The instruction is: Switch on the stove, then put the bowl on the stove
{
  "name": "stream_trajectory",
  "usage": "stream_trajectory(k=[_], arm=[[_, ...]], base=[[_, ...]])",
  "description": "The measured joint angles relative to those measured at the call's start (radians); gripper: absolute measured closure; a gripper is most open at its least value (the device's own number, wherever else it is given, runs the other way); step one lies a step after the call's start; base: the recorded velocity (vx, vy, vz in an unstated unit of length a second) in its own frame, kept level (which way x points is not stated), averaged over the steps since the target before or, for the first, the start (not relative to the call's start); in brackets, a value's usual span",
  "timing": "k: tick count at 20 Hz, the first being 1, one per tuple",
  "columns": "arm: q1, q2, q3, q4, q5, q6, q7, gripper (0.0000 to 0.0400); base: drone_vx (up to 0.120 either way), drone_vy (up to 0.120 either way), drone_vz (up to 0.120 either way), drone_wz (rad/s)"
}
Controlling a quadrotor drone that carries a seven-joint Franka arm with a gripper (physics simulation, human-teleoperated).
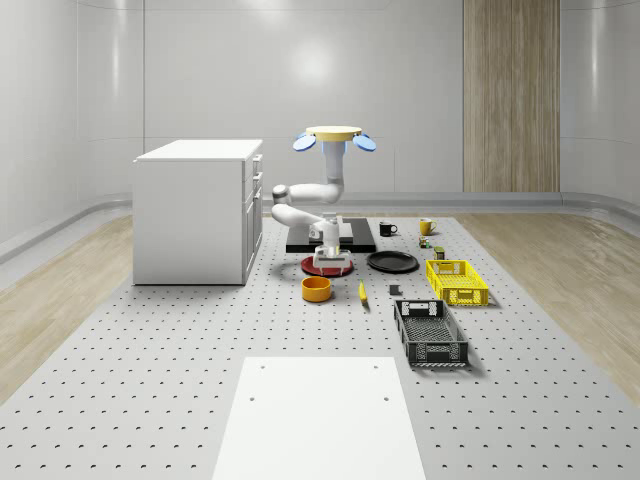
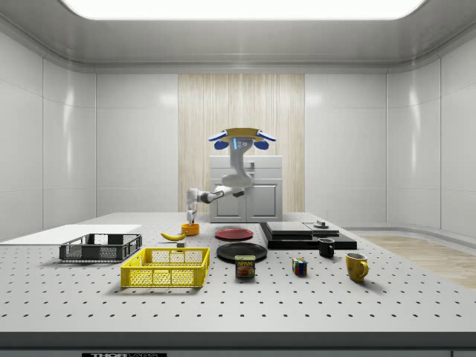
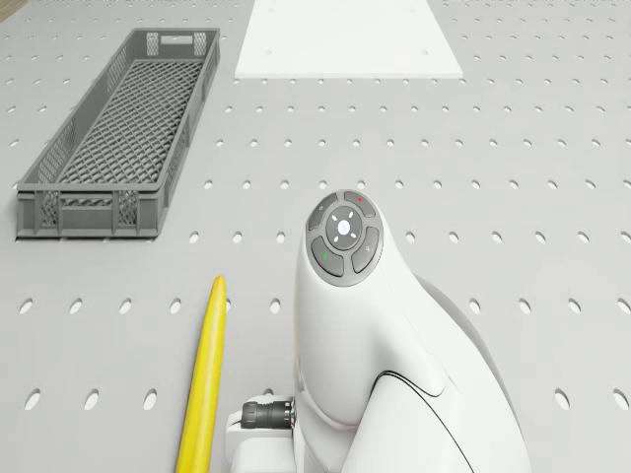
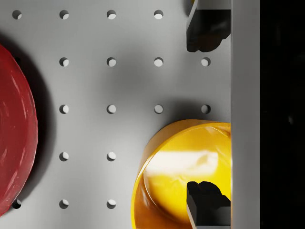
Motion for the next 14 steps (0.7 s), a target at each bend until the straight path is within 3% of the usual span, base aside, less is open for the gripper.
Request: stream_trajectory(k=[3,9,14], arm=[[-0.001,-0.001,0.0,0.0,0.001,0.001,0.0,0.0],[-0.002,-0.004,0.0,0.0,0.002,0.004,0.001,0.0],[-0.003,-0.006,0.0,0.0,0.003,0.005,0.002,0.0]], base=[[0.12,-0.027,0.0,0.0],[0.007,0.0,0.0,0.0],[0.0,0.0,-0.112,0.0]])
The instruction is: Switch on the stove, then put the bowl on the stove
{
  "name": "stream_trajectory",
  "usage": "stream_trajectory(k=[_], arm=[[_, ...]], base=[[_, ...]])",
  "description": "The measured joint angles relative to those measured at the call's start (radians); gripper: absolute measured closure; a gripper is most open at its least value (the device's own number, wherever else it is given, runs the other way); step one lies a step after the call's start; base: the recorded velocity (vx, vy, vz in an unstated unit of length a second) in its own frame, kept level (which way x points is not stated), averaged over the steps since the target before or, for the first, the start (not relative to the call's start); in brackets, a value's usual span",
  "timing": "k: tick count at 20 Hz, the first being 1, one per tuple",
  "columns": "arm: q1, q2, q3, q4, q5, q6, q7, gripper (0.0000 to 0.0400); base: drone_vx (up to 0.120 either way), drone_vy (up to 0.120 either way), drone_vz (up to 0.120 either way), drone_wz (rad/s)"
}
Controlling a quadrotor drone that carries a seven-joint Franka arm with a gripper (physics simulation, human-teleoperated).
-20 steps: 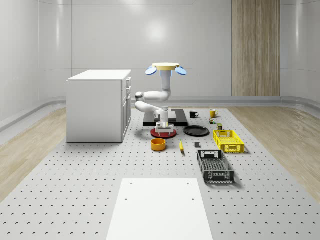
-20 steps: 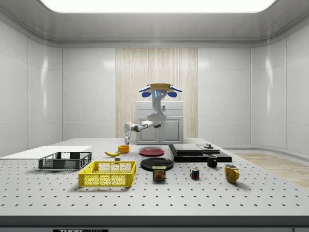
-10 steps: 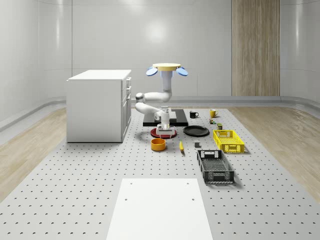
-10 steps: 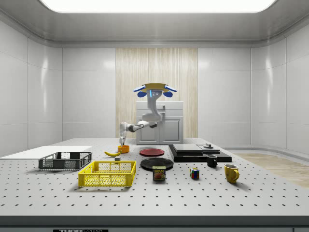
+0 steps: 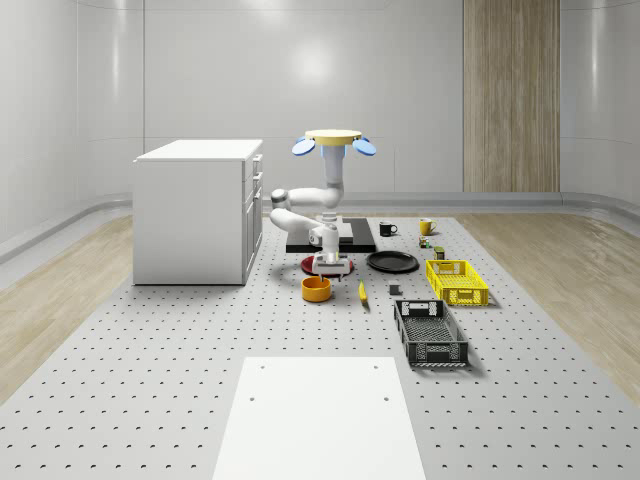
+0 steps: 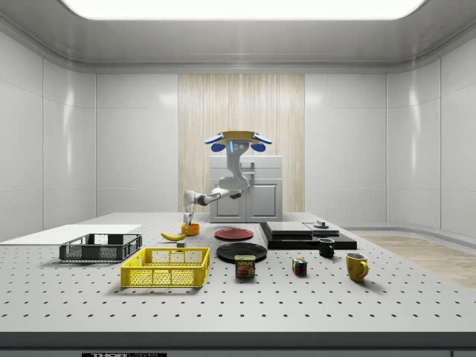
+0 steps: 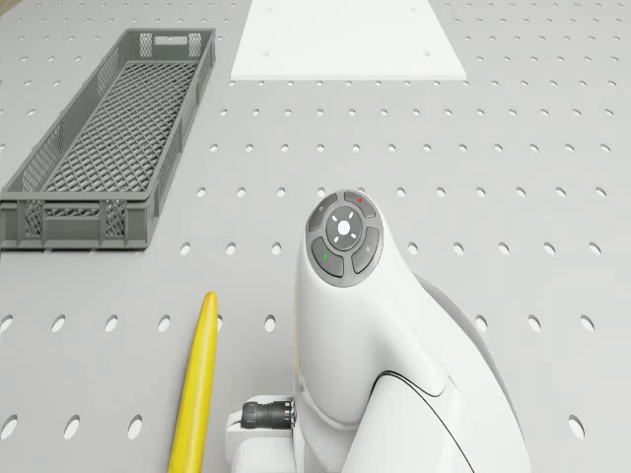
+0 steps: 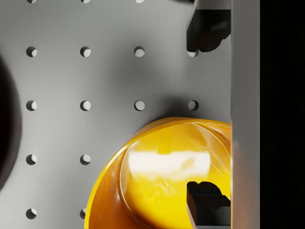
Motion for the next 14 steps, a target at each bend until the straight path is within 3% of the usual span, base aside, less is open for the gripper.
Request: stream_trajectory(k=[1,14], arm=[[0.0,0.0,0.0,0.0,0.0,0.0,0.0,0.0],[0.001,-0.003,-0.016,0.009,-0.011,0.014,-0.006,0.0]], base=[[0.0,0.0,-0.12,0.0],[0.0,0.0,0.0,0.0]])
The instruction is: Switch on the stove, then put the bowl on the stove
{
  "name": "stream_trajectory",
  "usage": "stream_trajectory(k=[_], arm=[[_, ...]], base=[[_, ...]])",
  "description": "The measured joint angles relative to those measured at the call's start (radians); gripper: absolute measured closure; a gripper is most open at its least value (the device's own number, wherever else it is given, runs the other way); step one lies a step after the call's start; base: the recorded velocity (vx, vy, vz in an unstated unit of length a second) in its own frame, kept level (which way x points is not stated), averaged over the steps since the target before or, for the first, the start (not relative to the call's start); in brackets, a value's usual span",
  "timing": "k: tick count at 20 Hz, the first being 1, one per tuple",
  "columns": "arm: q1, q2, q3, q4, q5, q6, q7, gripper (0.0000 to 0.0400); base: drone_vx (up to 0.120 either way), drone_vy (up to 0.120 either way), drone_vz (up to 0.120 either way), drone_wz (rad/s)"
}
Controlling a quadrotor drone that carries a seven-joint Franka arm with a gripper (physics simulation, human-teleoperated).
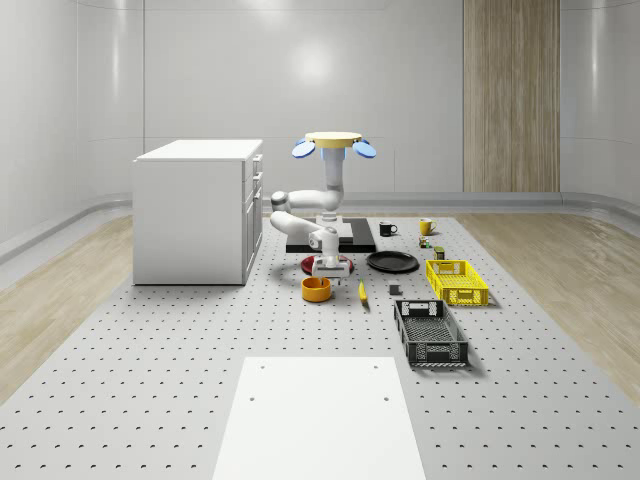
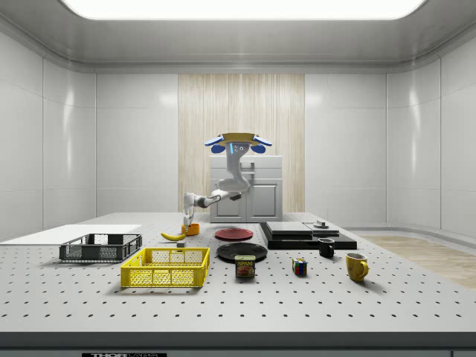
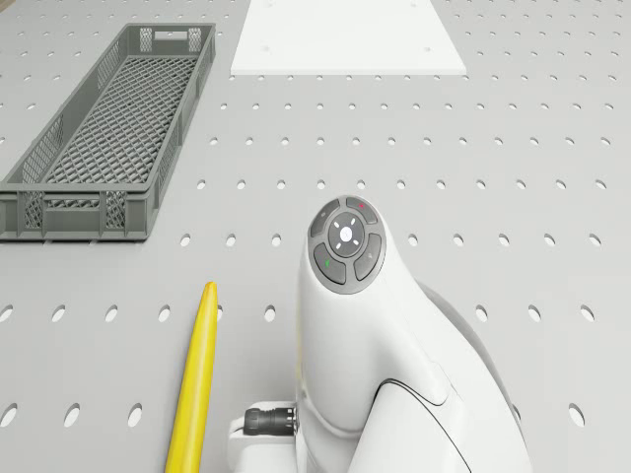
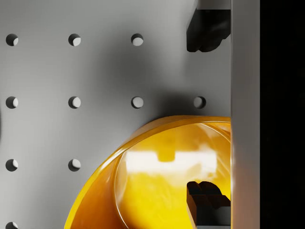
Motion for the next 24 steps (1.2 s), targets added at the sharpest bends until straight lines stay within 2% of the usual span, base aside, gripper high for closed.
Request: stream_trajectory(k=[16,17,19,21,24], arm=[[-0.024,0.011,-0.021,0.04,-0.018,0.017,-0.008,0.0],[-0.025,0.011,-0.021,0.041,-0.018,0.017,-0.008,0.0066],[-0.027,0.011,-0.021,0.044,-0.018,0.018,-0.008,0.0158],[-0.029,0.012,-0.021,0.045,-0.017,0.018,-0.008,0.0214],[-0.03,0.011,-0.021,0.047,-0.017,0.019,-0.008,0.0259]], base=[[0.0,0.0,0.0,0.0],[0.0,0.0,0.0,0.0],[0.0,0.0,0.0,0.0],[0.0,0.0,0.0,0.0],[0.0,0.0,0.0,0.0]])
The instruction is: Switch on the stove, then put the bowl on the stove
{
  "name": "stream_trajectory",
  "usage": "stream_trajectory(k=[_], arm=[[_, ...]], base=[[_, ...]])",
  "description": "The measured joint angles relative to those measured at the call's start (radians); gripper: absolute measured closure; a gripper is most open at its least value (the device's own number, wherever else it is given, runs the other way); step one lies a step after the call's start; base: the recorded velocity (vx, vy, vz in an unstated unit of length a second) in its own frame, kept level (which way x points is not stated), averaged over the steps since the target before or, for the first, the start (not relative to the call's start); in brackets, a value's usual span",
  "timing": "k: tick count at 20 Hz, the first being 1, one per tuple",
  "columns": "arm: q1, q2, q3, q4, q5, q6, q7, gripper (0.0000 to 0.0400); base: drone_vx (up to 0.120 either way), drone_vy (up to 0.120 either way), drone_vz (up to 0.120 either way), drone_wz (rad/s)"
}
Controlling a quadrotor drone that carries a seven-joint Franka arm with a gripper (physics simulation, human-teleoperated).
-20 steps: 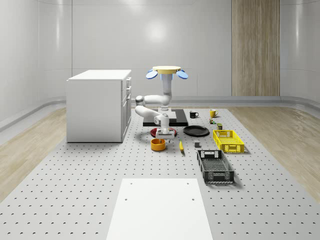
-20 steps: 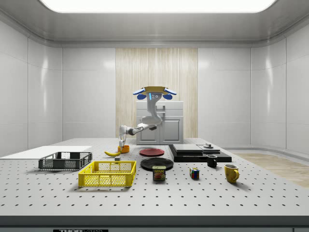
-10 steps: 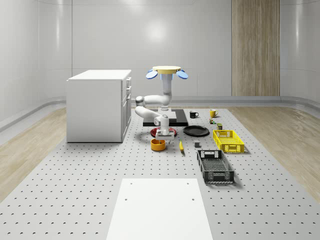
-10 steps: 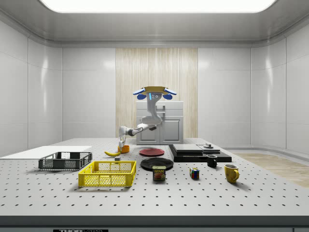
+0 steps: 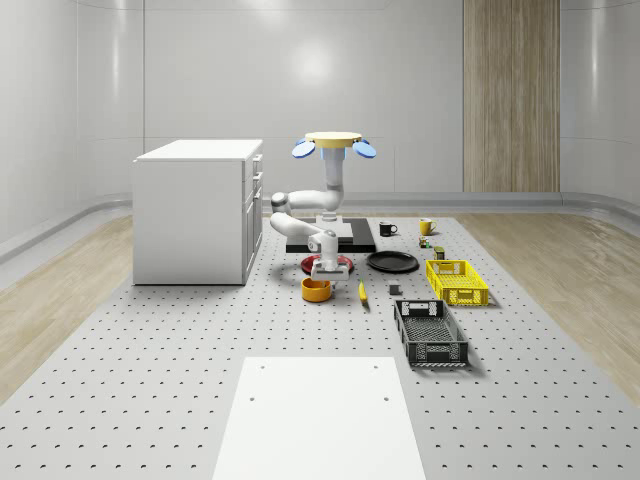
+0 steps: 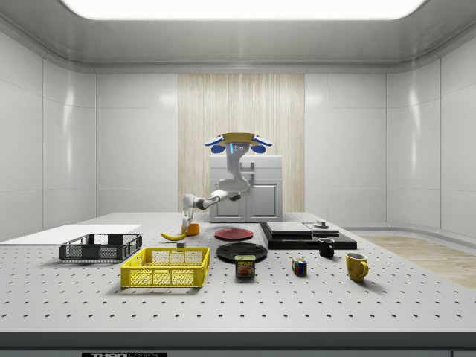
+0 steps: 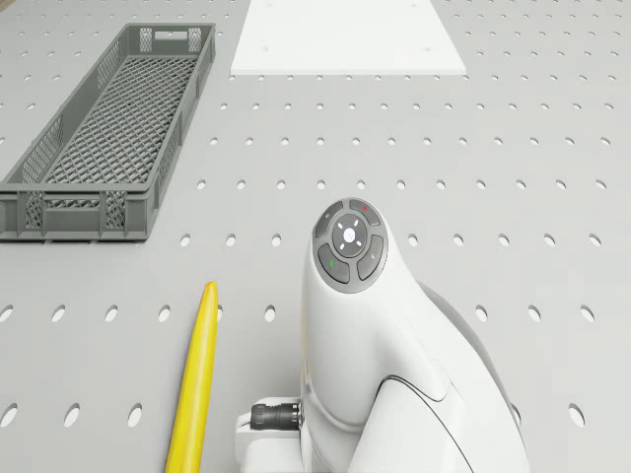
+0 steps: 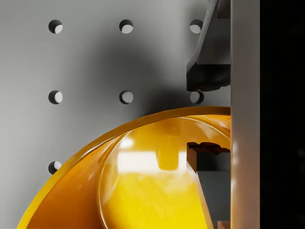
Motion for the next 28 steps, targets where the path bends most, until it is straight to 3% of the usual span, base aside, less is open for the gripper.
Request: stream_trajectory(k=[5,15,22,28], arm=[[-0.001,-0.001,0.0,0.001,0.0,0.001,0.0,0.0288],[0.004,-0.007,0.021,-0.011,0.02,-0.009,0.001,0.0299],[0.017,-0.02,0.077,-0.039,0.072,-0.035,0.002,0.03],[0.018,-0.028,0.093,-0.046,0.089,-0.039,0.004,0.03]], base=[[0.0,0.0,0.0,0.0],[0.0,0.0,0.0,0.0],[0.0,0.0,0.114,0.0],[-0.12,0.12,0.12,0.0]])
